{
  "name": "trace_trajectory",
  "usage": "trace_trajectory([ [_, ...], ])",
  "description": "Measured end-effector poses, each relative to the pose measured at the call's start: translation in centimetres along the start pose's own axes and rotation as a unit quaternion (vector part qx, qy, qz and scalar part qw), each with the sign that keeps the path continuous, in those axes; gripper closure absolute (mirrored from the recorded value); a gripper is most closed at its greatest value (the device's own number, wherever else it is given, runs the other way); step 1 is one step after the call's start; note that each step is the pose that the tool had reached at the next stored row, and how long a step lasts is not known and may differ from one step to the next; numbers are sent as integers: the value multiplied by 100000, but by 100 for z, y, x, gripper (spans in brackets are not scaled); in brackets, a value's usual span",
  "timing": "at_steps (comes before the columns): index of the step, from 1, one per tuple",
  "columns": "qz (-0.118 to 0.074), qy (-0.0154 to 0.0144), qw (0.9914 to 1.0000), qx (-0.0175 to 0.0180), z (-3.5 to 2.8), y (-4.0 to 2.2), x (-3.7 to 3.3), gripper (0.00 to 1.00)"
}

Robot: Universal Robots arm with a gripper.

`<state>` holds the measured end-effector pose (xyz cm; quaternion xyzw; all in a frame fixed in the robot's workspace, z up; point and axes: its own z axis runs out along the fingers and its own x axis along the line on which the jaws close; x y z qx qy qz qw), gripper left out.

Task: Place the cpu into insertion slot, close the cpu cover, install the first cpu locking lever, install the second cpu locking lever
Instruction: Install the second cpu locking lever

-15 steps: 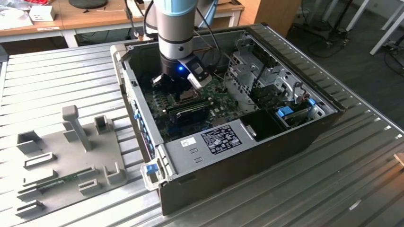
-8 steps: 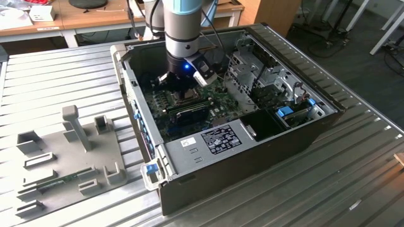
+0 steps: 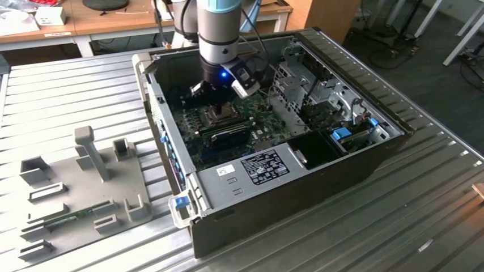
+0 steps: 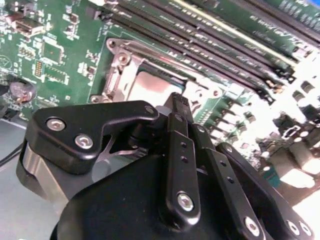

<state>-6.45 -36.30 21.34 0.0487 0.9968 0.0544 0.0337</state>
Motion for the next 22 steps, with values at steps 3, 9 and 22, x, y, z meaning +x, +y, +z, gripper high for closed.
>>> trace_trajectory([
  [3,7,-2,100000,-2,7,20,-69,90],
  [9,1,-2,100000,0,16,43,-149,90],
  [22,1,-2,100000,1,20,76,-146,90],
])
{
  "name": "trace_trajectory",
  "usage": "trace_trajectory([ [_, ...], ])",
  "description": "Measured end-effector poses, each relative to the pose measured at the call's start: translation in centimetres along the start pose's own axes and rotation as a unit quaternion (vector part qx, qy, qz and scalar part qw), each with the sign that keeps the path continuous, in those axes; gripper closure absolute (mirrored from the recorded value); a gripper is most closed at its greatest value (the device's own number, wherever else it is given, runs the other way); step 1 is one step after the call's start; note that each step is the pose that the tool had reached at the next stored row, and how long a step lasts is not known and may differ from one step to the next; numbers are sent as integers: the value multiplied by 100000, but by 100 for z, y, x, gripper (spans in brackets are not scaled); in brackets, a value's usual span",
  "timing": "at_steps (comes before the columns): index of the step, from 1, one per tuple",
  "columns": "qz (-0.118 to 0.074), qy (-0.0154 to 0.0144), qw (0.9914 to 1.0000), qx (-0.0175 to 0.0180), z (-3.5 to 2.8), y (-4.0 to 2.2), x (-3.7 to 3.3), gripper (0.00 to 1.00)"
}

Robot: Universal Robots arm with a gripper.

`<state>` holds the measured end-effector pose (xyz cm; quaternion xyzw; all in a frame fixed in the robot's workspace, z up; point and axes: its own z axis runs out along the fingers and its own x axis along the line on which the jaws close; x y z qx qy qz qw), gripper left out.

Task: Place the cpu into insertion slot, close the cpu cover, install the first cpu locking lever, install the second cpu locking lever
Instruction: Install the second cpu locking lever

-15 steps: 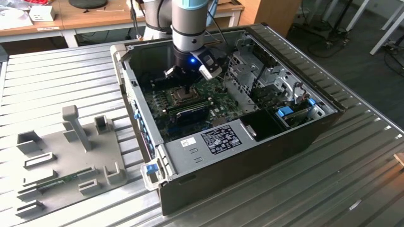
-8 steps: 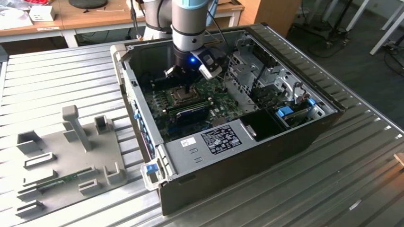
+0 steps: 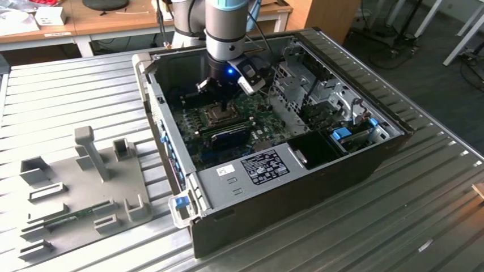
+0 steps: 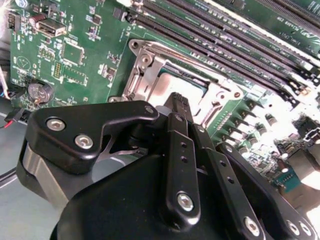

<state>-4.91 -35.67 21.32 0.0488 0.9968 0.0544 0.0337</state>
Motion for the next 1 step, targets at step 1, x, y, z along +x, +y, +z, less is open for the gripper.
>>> trace_trajectory([
  [1,0,1,100000,1,0,0,0,90],
])
